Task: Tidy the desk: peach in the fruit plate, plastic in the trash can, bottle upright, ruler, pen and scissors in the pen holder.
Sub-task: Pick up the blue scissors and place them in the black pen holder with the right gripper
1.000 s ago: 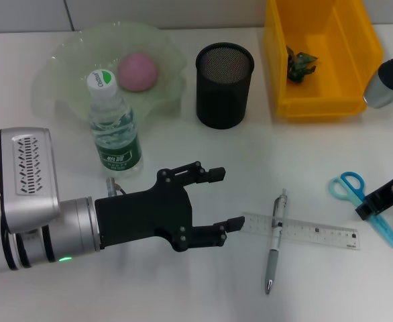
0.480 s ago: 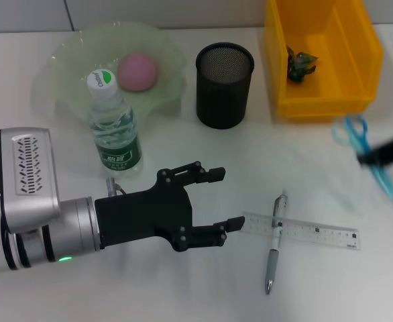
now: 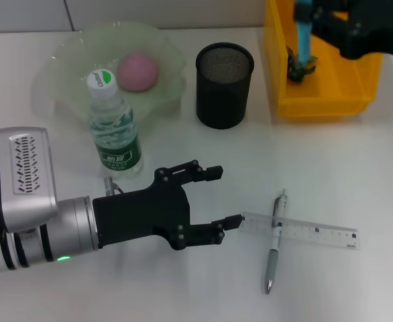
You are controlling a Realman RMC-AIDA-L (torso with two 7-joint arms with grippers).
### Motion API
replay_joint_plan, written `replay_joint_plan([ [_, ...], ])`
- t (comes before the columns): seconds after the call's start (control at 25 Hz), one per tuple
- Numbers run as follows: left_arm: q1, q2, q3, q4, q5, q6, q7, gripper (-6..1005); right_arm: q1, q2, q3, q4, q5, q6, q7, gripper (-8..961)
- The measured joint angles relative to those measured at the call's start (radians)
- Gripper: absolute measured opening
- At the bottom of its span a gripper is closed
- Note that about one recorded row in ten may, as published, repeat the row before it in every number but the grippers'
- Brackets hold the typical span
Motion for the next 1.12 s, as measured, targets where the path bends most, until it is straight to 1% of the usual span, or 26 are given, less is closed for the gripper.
replay_joint_plan([
  [0.08,-0.001,0.000,-0.001,-0.001,0.000,0.000,0.000,807,0.009,0.000,-0.022,0.116,0.170,0.007,-0.228,221],
  [0.16,-0.003,0.000,0.000,-0.001,0.000,0.000,-0.001,807,0.039,-0.001,-0.031,0.249,0.298,0.001,-0.438,221],
  [0.2,-0.003,0.000,0.000,-0.001,0.000,0.000,-0.002,807,0.059,-0.001,-0.032,0.310,0.346,-0.005,-0.522,221],
  [0.28,-0.006,0.000,0.001,-0.001,0.000,0.000,-0.006,807,0.120,-0.002,-0.029,0.477,0.432,-0.020,-0.687,221],
  [0.32,-0.006,0.000,0.003,-0.001,0.000,0.000,-0.007,807,0.143,-0.003,-0.027,0.535,0.459,-0.025,-0.737,221],
  [0.4,-0.007,0.000,0.004,-0.001,0.000,0.000,-0.011,807,0.223,-0.005,-0.019,0.702,0.523,-0.034,-0.839,221],
  [0.52,-0.008,0.000,0.005,-0.001,0.000,0.004,-0.017,807,0.311,-0.009,-0.012,0.846,0.567,-0.033,-0.888,221],
  [0.56,-0.008,0.000,0.005,-0.001,0.000,0.005,-0.020,807,0.355,-0.010,-0.010,0.894,0.567,-0.024,-0.895,222],
  [0.6,-0.008,0.000,0.005,-0.001,0.000,0.005,-0.022,807,0.355,-0.010,-0.010,0.894,0.567,-0.024,-0.895,222],
  [0.72,-0.007,0.001,0.006,-0.001,0.000,0.005,-0.026,807,0.417,-0.010,-0.009,0.968,0.568,0.004,-0.921,222],
  [0.76,-0.007,0.001,0.006,-0.001,0.000,0.005,-0.026,807,0.417,-0.010,-0.009,0.968,0.568,0.004,-0.921,222],
  [0.8,-0.007,0.002,0.006,-0.001,0.000,0.005,-0.026,807,0.440,-0.010,-0.009,0.995,0.572,0.022,-0.922,222],
  [1.0,-0.006,0.002,0.002,-0.001,0.000,0.007,-0.026,807,0.474,-0.008,-0.008,1.020,0.577,0.031,-0.918,222],
  [1.08,-0.004,0.002,0.002,-0.001,0.000,0.008,-0.023,807,0.493,-0.008,-0.007,1.035,0.578,0.032,-0.913,222],
  [1.12,-0.003,0.002,0.002,0.002,0.000,0.011,-0.019,807,0.517,-0.007,-0.008,1.057,0.578,0.044,-0.891,222],
])
